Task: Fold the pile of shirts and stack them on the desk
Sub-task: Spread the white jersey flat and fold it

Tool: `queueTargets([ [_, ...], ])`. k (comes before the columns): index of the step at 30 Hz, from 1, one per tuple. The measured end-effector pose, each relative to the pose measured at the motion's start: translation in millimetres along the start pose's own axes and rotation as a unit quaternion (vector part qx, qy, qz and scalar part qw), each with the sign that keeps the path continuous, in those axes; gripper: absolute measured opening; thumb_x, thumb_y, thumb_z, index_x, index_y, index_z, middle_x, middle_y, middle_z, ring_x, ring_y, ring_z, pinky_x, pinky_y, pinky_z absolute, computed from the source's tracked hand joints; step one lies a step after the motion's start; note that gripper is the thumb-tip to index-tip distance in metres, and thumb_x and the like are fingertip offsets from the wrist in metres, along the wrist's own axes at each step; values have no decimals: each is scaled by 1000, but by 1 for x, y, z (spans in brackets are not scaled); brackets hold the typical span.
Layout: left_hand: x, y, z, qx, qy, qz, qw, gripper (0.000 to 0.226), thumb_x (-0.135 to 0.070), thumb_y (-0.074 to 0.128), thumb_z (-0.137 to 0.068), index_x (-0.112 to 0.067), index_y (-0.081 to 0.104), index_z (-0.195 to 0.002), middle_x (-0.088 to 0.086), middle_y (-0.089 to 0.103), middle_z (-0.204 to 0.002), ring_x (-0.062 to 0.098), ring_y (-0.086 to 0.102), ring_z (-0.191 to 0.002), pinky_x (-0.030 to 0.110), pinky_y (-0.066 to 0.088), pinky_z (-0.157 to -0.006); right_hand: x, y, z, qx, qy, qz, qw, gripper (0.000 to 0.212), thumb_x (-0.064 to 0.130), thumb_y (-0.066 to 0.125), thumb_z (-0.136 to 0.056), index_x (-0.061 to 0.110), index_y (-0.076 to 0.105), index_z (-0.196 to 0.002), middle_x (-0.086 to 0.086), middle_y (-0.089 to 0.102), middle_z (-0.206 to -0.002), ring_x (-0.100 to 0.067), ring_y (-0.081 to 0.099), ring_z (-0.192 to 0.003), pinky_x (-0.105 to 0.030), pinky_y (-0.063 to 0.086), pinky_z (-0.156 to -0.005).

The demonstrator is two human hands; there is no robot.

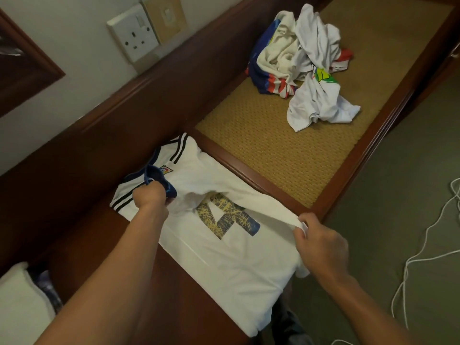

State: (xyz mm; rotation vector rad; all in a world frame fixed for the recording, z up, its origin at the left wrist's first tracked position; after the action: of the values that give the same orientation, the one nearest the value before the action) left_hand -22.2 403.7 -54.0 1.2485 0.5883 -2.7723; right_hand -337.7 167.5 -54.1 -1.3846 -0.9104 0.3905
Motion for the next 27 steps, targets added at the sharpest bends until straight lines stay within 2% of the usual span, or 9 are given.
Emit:
queueTargets([
  [3,10,-23,-4,-16,-10,19,1000,47,-5,55,-98,-7,45,-144,17,55,-131,33,61,-98,49,61,-83,-2,5,23,12,-29,-7,999,30,21,79,-81,17,67,-108,0,66,-64,-21,65,-51,-27,48,-47],
  [6,29,-33,-13,32,-18,-43,998,58,-36,67,-96,-9,45,-142,14,56,-128,37,60,-109,54,59,-84,-3,30,44,143,-8,32,989,36,36,60,-95,27,52,-129,6,69,-94,-17,70,-79,-30,45,-59],
  [8,33,-32,-16,60,-5,-106,992,71,-44,77,-86,-5,45,-136,16,59,-127,38,62,-109,55,59,-83,-1,40,50,171,1,24,985,33,35,50,-100,29,49,-132,9,67,-106,-15,68,-85,-27,39,-61],
  [13,31,-23,-19,55,66,-251,964,80,-28,87,-76,-3,41,-136,19,59,-127,35,62,-109,44,58,-77,11,40,51,154,-9,0,988,12,22,62,-95,23,60,-107,6,67,-92,-19,68,-73,-27,42,-57],
  [16,32,-21,-24,36,75,-246,966,54,-10,73,-86,3,48,-133,17,61,-127,32,64,-102,39,56,-77,8,31,50,64,-45,-19,997,26,6,82,-74,17,65,-90,2,63,-73,-18,56,-45,-28,44,-36],
  [18,33,-25,-28,9,76,-190,979,40,-8,62,-92,4,55,-129,15,63,-125,32,65,-101,38,56,-82,5,20,52,9,-49,-46,998,27,3,83,-71,13,67,-91,0,62,-70,-17,51,-41,-25,40,-35],
  [20,35,-31,-28,-14,86,-156,984,39,-8,56,-95,1,55,-133,18,62,-127,34,63,-111,39,54,-89,2,18,58,7,-39,-66,997,29,6,81,-73,13,66,-97,1,62,-74,-16,52,-45,-23,37,-41],
  [23,44,-37,-28,-14,72,-180,981,42,-10,56,-96,-2,51,-136,19,60,-126,34,59,-111,40,50,-86,1,33,74,102,-25,-61,993,30,24,71,-86,25,54,-111,6,62,-88,-17,60,-58,-31,48,-49],
  [27,49,-39,-34,17,72,-214,974,47,-13,70,-88,-1,52,-129,19,62,-120,32,60,-100,41,53,-83,-5,45,85,118,27,-76,990,19,39,64,-93,29,48,-96,11,56,-80,-9,55,-60,-27,46,-50],
])
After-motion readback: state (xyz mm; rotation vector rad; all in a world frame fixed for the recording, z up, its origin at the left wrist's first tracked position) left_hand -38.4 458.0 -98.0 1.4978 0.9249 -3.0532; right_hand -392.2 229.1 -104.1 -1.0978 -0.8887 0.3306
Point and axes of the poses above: each hand's wrist, its own z-axis away from the middle knuckle, its own y-axis out of the palm, x = y × z, the point moved 4 cm from there along -z, towards the middle knuckle
